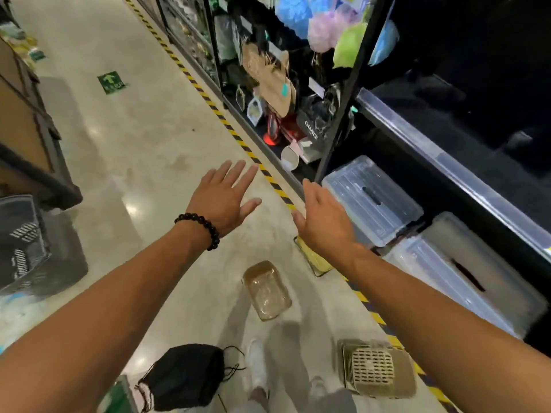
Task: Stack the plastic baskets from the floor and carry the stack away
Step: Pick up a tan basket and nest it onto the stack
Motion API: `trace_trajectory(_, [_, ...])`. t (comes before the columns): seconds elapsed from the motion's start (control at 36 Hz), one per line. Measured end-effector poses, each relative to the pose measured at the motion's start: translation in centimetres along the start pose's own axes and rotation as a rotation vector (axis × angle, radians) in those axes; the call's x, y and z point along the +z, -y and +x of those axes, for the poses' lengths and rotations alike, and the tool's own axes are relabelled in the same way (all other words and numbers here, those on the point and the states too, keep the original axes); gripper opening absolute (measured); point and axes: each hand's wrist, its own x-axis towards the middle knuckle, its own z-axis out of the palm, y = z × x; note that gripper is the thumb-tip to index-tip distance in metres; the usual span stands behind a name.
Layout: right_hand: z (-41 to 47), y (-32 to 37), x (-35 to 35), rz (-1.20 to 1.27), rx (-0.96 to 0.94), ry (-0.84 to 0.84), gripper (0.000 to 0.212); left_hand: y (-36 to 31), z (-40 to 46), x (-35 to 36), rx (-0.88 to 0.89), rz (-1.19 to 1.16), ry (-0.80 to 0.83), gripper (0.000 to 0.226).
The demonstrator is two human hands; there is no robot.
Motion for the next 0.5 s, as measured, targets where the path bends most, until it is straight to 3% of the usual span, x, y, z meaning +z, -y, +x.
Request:
trace_trajectory(0.28, [1.5, -3.7, 9.7, 0.081, 0.209, 0.077, 0.074, 0.1, 5.6, 9.6, 0.223, 0.041, 0.05, 0.073])
trace_trajectory(0.5, [1.1, -8.5, 23.2, 0.152, 0.395, 0.19, 0.076, -1.5, 8.1, 23.5, 0.357, 0.018, 0.147, 0.072])
